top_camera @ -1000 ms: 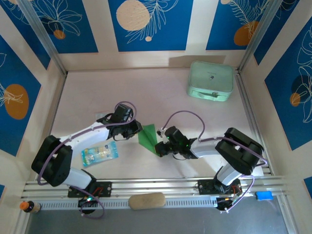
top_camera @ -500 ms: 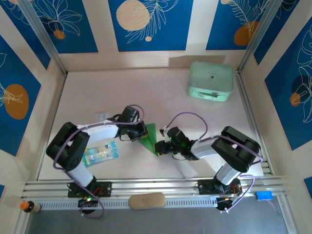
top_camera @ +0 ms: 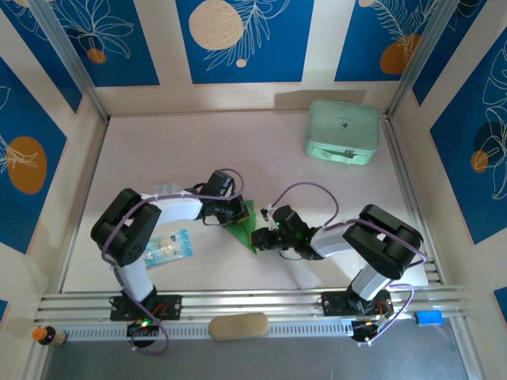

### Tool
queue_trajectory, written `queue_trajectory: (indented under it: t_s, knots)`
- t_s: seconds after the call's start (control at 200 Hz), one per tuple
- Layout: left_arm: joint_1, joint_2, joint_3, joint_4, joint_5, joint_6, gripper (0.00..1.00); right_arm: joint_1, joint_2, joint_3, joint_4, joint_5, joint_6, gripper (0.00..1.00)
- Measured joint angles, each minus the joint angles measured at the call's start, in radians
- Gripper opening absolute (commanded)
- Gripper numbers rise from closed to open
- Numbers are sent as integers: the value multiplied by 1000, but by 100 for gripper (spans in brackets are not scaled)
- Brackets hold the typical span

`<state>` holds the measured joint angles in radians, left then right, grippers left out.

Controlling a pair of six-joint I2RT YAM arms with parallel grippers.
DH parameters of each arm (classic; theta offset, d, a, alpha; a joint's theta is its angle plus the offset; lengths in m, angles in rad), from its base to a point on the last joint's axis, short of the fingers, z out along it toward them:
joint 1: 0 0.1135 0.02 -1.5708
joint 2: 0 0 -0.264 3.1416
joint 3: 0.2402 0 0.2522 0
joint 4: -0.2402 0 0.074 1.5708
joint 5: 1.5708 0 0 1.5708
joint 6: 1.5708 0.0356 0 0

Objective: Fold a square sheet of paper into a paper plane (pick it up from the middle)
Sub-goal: Fourth fold the wing at the center of the table.

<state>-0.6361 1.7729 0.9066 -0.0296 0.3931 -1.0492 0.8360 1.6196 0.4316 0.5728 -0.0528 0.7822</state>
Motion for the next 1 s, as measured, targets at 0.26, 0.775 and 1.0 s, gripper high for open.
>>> queue_trajectory:
  t_s: [0.26, 0.775, 1.0]
  knots:
    - [-2, 5, 0, 0, -1, 2, 0, -6, 0, 21, -47, -5, 16, 6]
    - [-4, -6, -13, -14, -61, 10, 0, -38, 10, 63, -131, -67, 19, 5]
    - [-4, -24, -25, -15, -83, 11, 0, -52, 20, 82, -160, -104, 21, 5]
